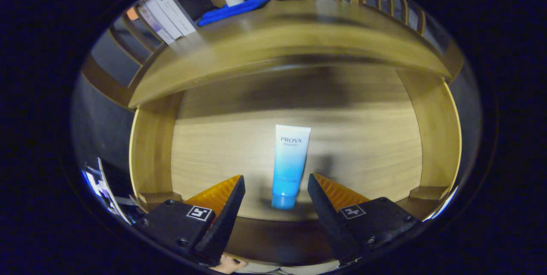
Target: Pull open the drawer, take out the items inside it, and place them on the countertop above the cabinet.
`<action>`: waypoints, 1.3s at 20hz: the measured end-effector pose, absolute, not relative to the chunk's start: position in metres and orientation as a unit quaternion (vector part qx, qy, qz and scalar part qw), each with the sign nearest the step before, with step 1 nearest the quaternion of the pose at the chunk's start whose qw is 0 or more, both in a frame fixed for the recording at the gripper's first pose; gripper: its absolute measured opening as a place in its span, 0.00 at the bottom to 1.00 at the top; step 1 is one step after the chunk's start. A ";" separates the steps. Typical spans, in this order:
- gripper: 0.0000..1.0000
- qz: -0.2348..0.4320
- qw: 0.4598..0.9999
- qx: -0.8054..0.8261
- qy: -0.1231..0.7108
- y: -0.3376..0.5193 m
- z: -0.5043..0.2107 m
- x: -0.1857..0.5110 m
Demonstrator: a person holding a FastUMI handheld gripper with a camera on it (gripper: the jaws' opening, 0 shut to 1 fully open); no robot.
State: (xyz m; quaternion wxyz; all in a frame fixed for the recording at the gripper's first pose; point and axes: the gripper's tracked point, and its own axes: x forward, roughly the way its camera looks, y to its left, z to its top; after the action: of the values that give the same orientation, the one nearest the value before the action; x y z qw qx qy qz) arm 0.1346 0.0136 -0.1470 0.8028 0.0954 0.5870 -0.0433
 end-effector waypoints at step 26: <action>0.41 -0.057 0.795 0.044 0.603 0.003 -0.160 0.138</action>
State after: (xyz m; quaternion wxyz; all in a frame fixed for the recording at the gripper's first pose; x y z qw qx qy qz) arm 0.1379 0.0028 -0.1603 0.7945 0.0439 0.6029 -0.0574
